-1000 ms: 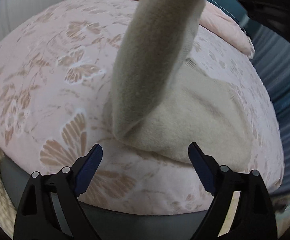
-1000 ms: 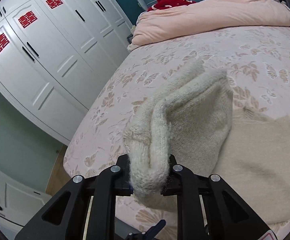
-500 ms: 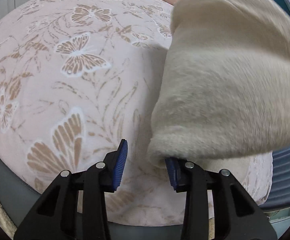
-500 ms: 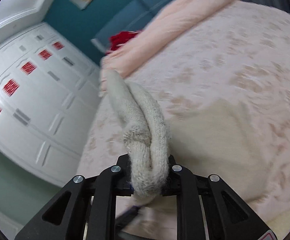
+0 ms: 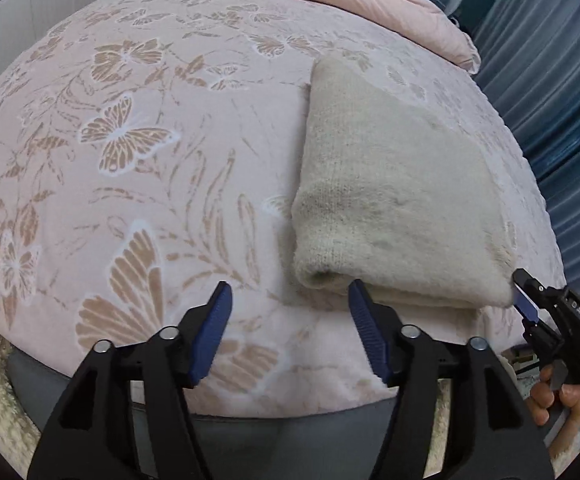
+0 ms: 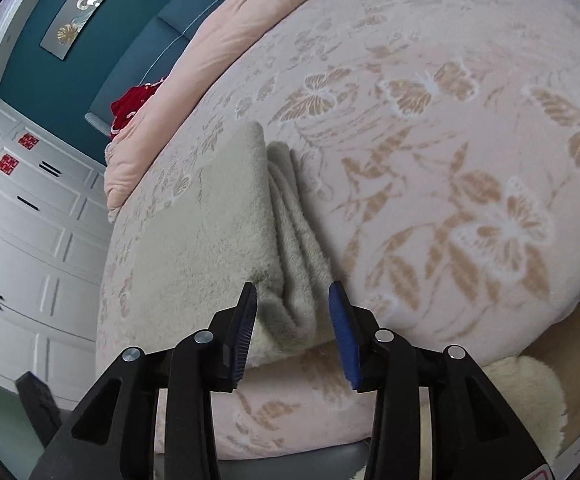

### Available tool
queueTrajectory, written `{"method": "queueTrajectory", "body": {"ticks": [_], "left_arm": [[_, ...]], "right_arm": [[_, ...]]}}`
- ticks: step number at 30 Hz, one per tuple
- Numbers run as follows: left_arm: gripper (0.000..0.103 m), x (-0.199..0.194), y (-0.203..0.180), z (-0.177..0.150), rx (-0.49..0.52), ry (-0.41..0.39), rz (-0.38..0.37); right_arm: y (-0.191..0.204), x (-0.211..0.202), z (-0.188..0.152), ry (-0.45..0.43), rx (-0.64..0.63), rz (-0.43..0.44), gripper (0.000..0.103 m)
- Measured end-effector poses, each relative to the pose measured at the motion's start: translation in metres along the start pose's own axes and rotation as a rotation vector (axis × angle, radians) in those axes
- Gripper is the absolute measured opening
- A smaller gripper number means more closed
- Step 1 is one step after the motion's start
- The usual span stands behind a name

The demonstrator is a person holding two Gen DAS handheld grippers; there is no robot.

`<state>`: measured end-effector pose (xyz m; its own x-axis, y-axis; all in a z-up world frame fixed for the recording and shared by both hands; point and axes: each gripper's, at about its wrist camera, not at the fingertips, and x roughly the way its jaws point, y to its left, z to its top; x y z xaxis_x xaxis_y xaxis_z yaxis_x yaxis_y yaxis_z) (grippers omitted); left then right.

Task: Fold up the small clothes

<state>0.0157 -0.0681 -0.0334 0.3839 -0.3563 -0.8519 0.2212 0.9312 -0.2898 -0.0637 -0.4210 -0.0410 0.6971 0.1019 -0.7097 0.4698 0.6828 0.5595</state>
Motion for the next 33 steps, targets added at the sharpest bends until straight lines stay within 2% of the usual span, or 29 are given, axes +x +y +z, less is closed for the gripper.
{"method": "queueTrajectory", "body": {"ticks": [1, 2, 4, 7, 9, 11, 12, 14, 15, 16, 17, 18, 20, 21, 22, 23, 24, 26, 28, 30, 31, 32, 33], "left_arm": [[0.071, -0.008, -0.001, 0.001, 0.012, -0.022, -0.005], [0.073, -0.016, -0.003, 0.001, 0.026, -0.049, -0.007], [0.08, -0.023, -0.013, 0.002, 0.055, -0.075, 0.007], [0.081, -0.026, -0.034, 0.008, 0.128, -0.098, 0.024], [0.081, -0.026, -0.046, 0.01, 0.172, -0.111, 0.047], [0.082, -0.027, -0.056, 0.012, 0.206, -0.115, 0.053], [0.083, -0.026, -0.058, 0.012, 0.217, -0.112, 0.059], [0.084, -0.026, -0.058, 0.012, 0.232, -0.101, 0.068], [0.087, -0.025, -0.055, 0.011, 0.233, -0.1, 0.077], [0.088, -0.024, -0.051, 0.01, 0.228, -0.102, 0.088], [0.089, -0.022, -0.046, 0.009, 0.216, -0.099, 0.1], [0.089, -0.018, -0.041, 0.009, 0.198, -0.085, 0.11], [0.089, -0.009, -0.03, 0.01, 0.157, -0.042, 0.117], [0.089, -0.009, -0.026, 0.012, 0.144, -0.035, 0.117], [0.089, -0.01, -0.022, 0.013, 0.14, -0.045, 0.12], [0.089, -0.013, -0.019, 0.015, 0.14, -0.061, 0.13], [0.089, -0.014, -0.016, 0.018, 0.142, -0.07, 0.14], [0.089, -0.013, -0.009, 0.022, 0.133, -0.073, 0.148], [0.089, -0.014, -0.004, 0.027, 0.112, -0.075, 0.148], [0.089, -0.018, -0.003, 0.033, 0.094, -0.098, 0.154], [0.089, -0.021, -0.003, 0.036, 0.089, -0.115, 0.152], [0.089, -0.025, -0.005, 0.039, 0.091, -0.129, 0.148], [0.089, -0.027, -0.006, 0.042, 0.097, -0.139, 0.15]], "right_arm": [[0.0, 0.001, 0.005, 0.003, -0.008, 0.002, 0.055], [0.001, 0.004, 0.01, 0.009, -0.016, 0.001, 0.058], [0.016, 0.016, 0.021, 0.019, -0.056, 0.006, 0.058], [0.04, 0.041, 0.039, 0.033, -0.14, -0.014, 0.067], [0.048, 0.066, 0.049, 0.091, -0.176, -0.02, 0.065], [0.056, 0.082, 0.06, 0.159, -0.204, -0.025, 0.005], [0.06, 0.073, 0.068, 0.118, -0.205, 0.0, 0.009], [0.063, 0.055, 0.081, 0.035, -0.209, 0.082, 0.008], [0.057, 0.06, 0.083, 0.029, -0.211, 0.06, 0.008], [0.045, 0.079, 0.083, 0.087, -0.211, -0.017, 0.009], [0.033, 0.103, 0.078, 0.186, -0.224, -0.097, 0.01], [0.026, 0.107, 0.072, 0.198, -0.231, -0.12, 0.014], [0.032, 0.078, 0.069, 0.103, -0.229, -0.124, 0.028], [0.042, 0.057, 0.067, 0.042, -0.229, -0.133, 0.03], [0.053, 0.037, 0.062, -0.016, -0.24, -0.105, 0.032], [0.069, 0.02, 0.056, -0.055, -0.265, -0.038, 0.032], [0.086, 0.011, 0.048, -0.058, -0.299, 0.024, 0.032], [0.121, 0.011, 0.027, -0.017, -0.39, 0.118, 0.031], [0.151, 0.038, -0.005, 0.083, -0.487, 0.175, 0.03], [0.164, 0.088, -0.053, 0.258, -0.602, 0.139, 0.03], [0.161, 0.113, -0.082, 0.322, -0.682, 0.066, 0.03], [0.156, 0.121, -0.1, 0.32, -0.726, 0.045, 0.029], [0.152, 0.112, -0.105, 0.275, -0.725, 0.067, 0.029]]}}
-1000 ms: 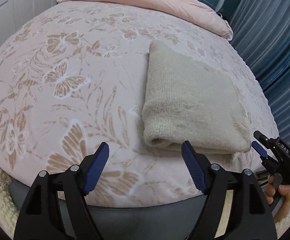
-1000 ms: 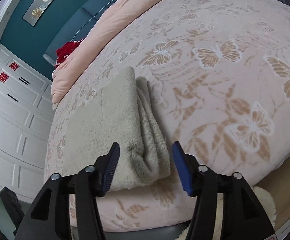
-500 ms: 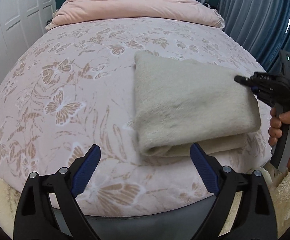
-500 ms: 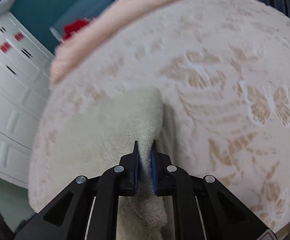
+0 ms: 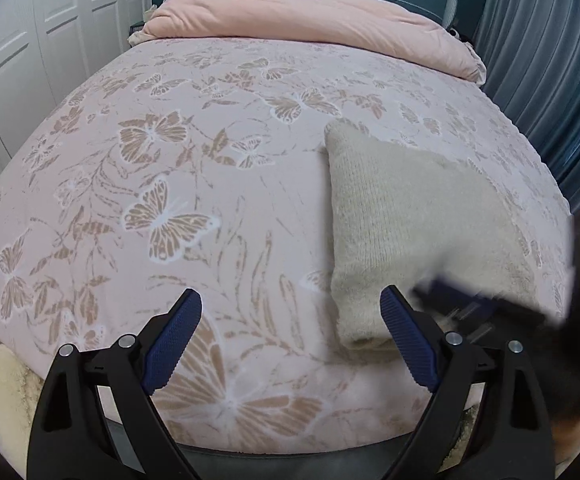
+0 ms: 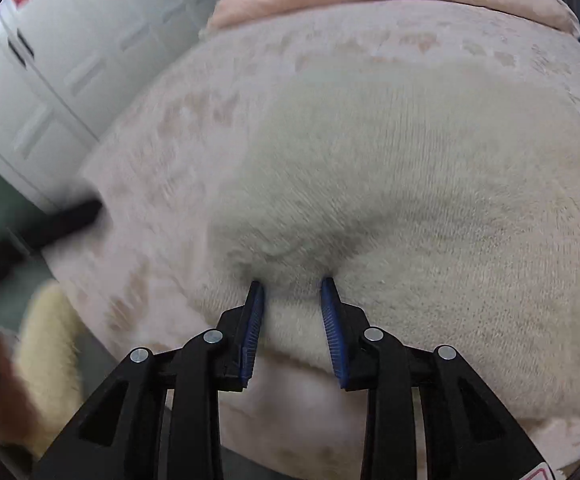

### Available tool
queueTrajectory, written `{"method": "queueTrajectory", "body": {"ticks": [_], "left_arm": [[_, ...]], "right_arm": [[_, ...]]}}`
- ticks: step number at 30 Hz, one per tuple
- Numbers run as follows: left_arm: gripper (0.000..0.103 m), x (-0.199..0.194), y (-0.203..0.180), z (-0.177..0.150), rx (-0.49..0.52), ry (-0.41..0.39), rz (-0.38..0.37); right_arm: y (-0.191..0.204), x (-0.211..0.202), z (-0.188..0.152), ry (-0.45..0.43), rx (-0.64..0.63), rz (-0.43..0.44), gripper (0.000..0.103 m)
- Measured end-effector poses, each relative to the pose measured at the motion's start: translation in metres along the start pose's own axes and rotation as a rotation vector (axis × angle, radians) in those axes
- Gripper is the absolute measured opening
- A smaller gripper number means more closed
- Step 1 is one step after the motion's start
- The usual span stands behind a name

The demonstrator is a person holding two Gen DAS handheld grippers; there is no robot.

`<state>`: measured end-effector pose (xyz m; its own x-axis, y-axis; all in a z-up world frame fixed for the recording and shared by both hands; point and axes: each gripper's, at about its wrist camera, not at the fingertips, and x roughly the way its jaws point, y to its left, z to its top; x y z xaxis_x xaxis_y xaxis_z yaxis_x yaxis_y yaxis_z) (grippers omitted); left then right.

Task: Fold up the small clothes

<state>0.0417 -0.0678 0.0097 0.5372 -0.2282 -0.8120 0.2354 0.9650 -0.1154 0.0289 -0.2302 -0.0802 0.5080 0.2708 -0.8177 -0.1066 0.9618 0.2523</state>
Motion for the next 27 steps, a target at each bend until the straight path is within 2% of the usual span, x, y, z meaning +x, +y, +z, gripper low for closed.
{"method": "queueTrajectory", "body": {"ticks": [2, 4, 5, 7, 8, 11, 15, 16, 17, 18, 21, 22, 23, 24, 25, 27], "left_arm": [[0.089, -0.003, -0.003, 0.008, 0.014, -0.011, 0.005], [0.089, -0.004, -0.006, 0.015, 0.027, -0.02, -0.02], [0.089, -0.003, -0.009, 0.017, 0.035, -0.022, -0.027], [0.09, 0.003, -0.018, 0.018, 0.049, -0.022, -0.055], [0.09, 0.007, -0.025, 0.017, 0.058, -0.018, -0.065], [0.09, 0.026, -0.052, 0.009, 0.086, 0.021, -0.097], [0.09, 0.056, -0.083, -0.01, 0.158, 0.081, -0.055], [0.09, 0.063, -0.087, -0.014, 0.168, 0.1, -0.046], [0.09, 0.069, -0.089, -0.018, 0.176, 0.115, -0.025], [0.09, 0.073, -0.089, -0.021, 0.179, 0.121, -0.008], [0.091, 0.078, -0.085, -0.023, 0.169, 0.136, -0.01], [0.092, 0.079, -0.084, -0.023, 0.164, 0.142, -0.01], [0.092, 0.082, -0.083, -0.023, 0.155, 0.152, -0.014], [0.093, 0.084, -0.082, -0.023, 0.145, 0.156, -0.018], [0.094, 0.086, -0.081, -0.023, 0.139, 0.159, -0.017], [0.094, 0.09, -0.083, -0.023, 0.136, 0.171, -0.018]], "right_arm": [[-0.012, -0.028, 0.005, -0.001, 0.108, 0.07, 0.028], [-0.041, -0.074, 0.012, -0.121, 0.237, 0.123, 0.026], [-0.06, -0.096, 0.018, -0.186, 0.28, 0.098, 0.028], [-0.104, -0.122, 0.032, -0.248, 0.363, 0.008, 0.046], [-0.13, -0.127, 0.04, -0.262, 0.413, -0.023, 0.049], [-0.19, -0.109, 0.067, -0.213, 0.522, -0.069, 0.052], [-0.223, -0.054, 0.098, -0.101, 0.569, -0.055, 0.052], [-0.224, -0.043, 0.103, -0.073, 0.567, -0.021, 0.046], [-0.222, -0.04, 0.112, -0.077, 0.554, 0.015, 0.033], [-0.217, -0.045, 0.119, -0.107, 0.525, 0.028, 0.01], [-0.204, -0.069, 0.133, -0.243, 0.435, 0.049, 0.01], [-0.209, -0.059, 0.133, -0.225, 0.432, 0.018, 0.009], [-0.219, -0.037, 0.13, -0.145, 0.447, -0.034, 0.009], [-0.229, -0.008, 0.124, -0.026, 0.455, -0.072, 0.011], [-0.235, 0.006, 0.117, 0.016, 0.458, -0.086, 0.014], [-0.236, -0.018, 0.112, -0.072, 0.505, -0.056, 0.016]]}}
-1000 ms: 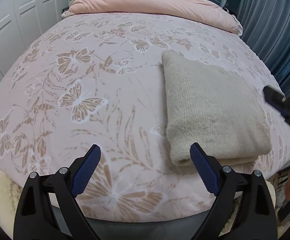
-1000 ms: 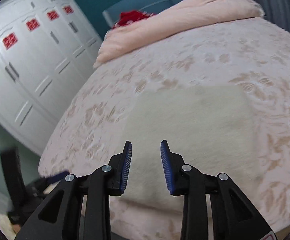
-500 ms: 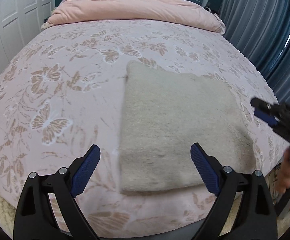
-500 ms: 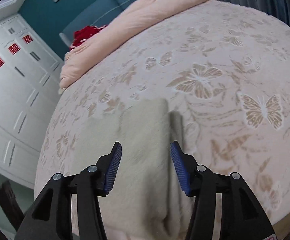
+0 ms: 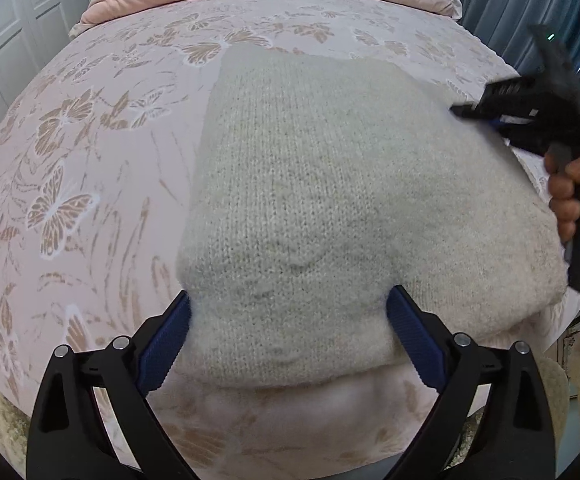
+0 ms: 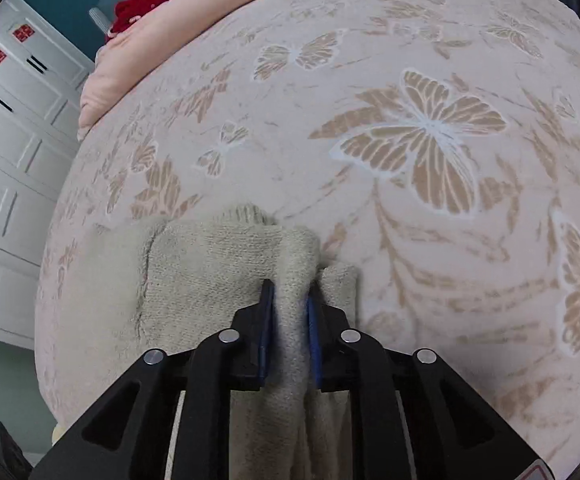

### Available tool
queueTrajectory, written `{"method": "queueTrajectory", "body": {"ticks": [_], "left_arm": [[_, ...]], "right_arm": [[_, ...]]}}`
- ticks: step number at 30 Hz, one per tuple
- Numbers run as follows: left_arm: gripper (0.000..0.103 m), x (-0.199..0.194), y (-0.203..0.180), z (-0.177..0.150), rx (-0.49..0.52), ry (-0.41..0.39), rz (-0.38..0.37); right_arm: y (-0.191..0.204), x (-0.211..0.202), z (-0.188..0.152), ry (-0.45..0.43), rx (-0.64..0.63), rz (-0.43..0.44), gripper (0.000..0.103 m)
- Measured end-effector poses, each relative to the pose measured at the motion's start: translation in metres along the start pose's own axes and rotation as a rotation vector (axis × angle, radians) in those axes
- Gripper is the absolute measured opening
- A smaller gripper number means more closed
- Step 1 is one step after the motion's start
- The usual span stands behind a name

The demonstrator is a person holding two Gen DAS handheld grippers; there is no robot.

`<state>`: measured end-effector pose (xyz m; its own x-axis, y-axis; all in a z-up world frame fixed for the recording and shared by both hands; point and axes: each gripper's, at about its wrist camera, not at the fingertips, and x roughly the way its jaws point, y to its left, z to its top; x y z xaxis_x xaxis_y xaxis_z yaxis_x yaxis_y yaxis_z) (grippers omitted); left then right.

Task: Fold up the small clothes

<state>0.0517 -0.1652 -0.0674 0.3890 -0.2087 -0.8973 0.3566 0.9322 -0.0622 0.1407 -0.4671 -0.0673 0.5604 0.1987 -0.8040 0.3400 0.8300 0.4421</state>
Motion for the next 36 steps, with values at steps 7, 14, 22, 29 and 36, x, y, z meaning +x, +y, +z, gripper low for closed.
{"method": "queueTrajectory", "body": {"ticks": [7, 14, 22, 29, 36], "left_arm": [[0.093, -0.009, 0.003, 0.0, -0.011, -0.009, -0.021], [0.093, -0.015, -0.002, -0.005, -0.003, -0.019, 0.012], [0.093, -0.017, -0.007, -0.008, 0.019, -0.03, 0.047], [0.094, -0.047, 0.006, -0.001, -0.037, -0.049, -0.09], [0.098, -0.019, 0.049, 0.043, -0.233, -0.01, -0.197]], "right_arm": [[0.014, -0.12, -0.088, -0.146, -0.012, 0.059, 0.038], [-0.001, -0.096, -0.161, -0.038, 0.031, 0.028, 0.013], [-0.032, -0.07, -0.174, 0.037, 0.092, 0.016, 0.013], [-0.013, -0.12, -0.143, -0.128, 0.087, 0.016, 0.077], [-0.011, -0.055, -0.119, -0.013, 0.126, 0.041, 0.086]]}}
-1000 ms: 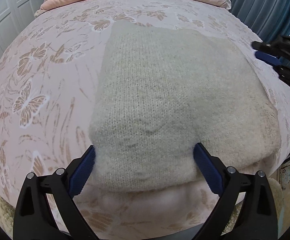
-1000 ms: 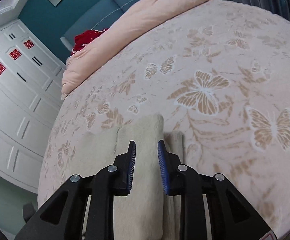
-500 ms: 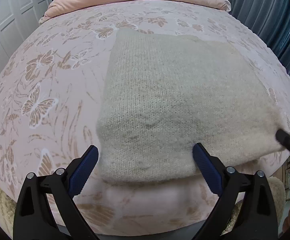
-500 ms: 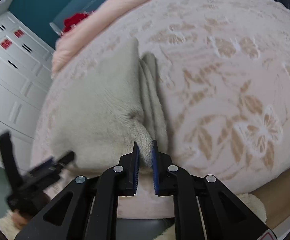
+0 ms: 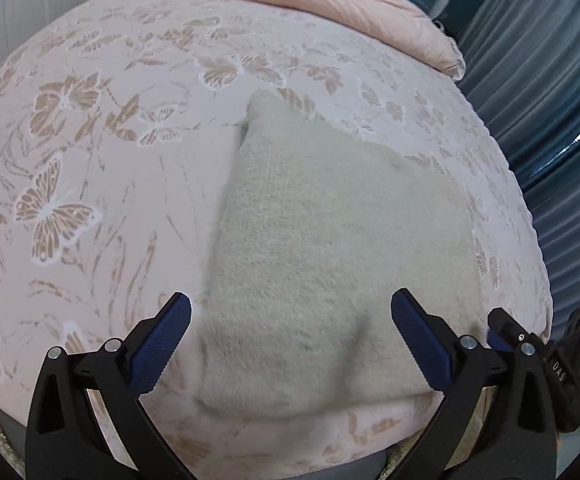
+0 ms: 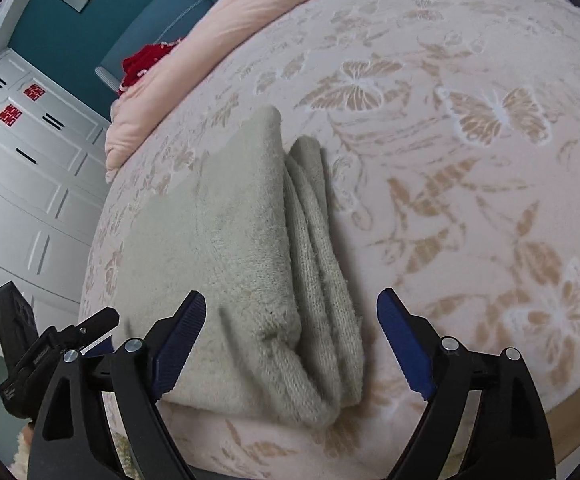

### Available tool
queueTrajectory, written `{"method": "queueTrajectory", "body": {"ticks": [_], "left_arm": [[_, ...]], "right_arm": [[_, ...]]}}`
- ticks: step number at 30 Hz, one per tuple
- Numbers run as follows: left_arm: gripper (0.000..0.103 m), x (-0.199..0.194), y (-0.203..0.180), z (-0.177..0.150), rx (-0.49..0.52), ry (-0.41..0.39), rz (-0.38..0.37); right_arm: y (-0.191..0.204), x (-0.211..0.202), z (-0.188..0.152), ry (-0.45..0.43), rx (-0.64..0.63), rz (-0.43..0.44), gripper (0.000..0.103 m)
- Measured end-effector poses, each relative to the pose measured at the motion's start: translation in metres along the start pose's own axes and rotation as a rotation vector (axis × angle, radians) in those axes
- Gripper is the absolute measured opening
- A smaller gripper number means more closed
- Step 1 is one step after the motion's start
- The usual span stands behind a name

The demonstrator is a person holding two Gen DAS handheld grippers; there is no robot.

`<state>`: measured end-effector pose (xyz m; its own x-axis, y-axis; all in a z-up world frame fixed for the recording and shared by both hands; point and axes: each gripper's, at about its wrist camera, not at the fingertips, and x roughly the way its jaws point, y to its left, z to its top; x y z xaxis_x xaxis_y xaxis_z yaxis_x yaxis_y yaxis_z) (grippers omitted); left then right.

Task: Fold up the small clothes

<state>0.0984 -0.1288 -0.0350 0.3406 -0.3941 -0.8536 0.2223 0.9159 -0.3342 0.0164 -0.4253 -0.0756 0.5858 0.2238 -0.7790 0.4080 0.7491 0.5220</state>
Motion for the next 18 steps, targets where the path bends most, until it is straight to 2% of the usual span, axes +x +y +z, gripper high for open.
{"method": "queueTrajectory", "body": {"ticks": [2, 3, 6, 8, 9, 11, 12, 13, 15, 18], "left_arm": [[0.098, 0.026, 0.013, 0.006, -0.053, 0.078, -0.025], [0.098, 0.037, 0.018, 0.006, -0.077, 0.102, -0.045], [0.098, 0.055, 0.025, 0.005, -0.14, 0.132, -0.11], [0.098, 0.058, 0.021, 0.005, -0.134, 0.132, -0.113], [0.098, 0.058, 0.018, 0.007, -0.121, 0.134, -0.115], [0.087, 0.055, 0.008, 0.011, -0.082, 0.144, -0.117], [0.083, 0.052, 0.005, 0.013, -0.063, 0.151, -0.101], [0.079, 0.049, 0.001, 0.015, -0.048, 0.162, -0.093], [0.062, 0.037, -0.005, 0.019, -0.011, 0.168, -0.084], [0.053, 0.01, -0.023, 0.02, 0.104, 0.141, -0.06]], "right_arm": [[0.0, 0.021, -0.003, 0.044, 0.02, 0.016, 0.086], [0.001, 0.027, -0.004, 0.039, 0.03, 0.025, 0.088], [0.007, 0.031, -0.006, 0.015, 0.036, 0.034, 0.092], [0.01, 0.033, -0.006, 0.019, 0.053, 0.043, 0.092], [0.013, 0.034, -0.005, 0.032, 0.052, 0.059, 0.087], [0.021, 0.033, -0.003, 0.033, 0.032, 0.033, 0.071], [0.025, 0.031, -0.001, 0.035, 0.021, 0.03, 0.05], [0.028, 0.025, -0.001, 0.029, 0.026, 0.039, 0.039], [0.037, 0.01, -0.001, 0.002, 0.027, 0.051, 0.035], [0.051, -0.015, -0.007, -0.029, 0.018, 0.061, 0.033]]}}
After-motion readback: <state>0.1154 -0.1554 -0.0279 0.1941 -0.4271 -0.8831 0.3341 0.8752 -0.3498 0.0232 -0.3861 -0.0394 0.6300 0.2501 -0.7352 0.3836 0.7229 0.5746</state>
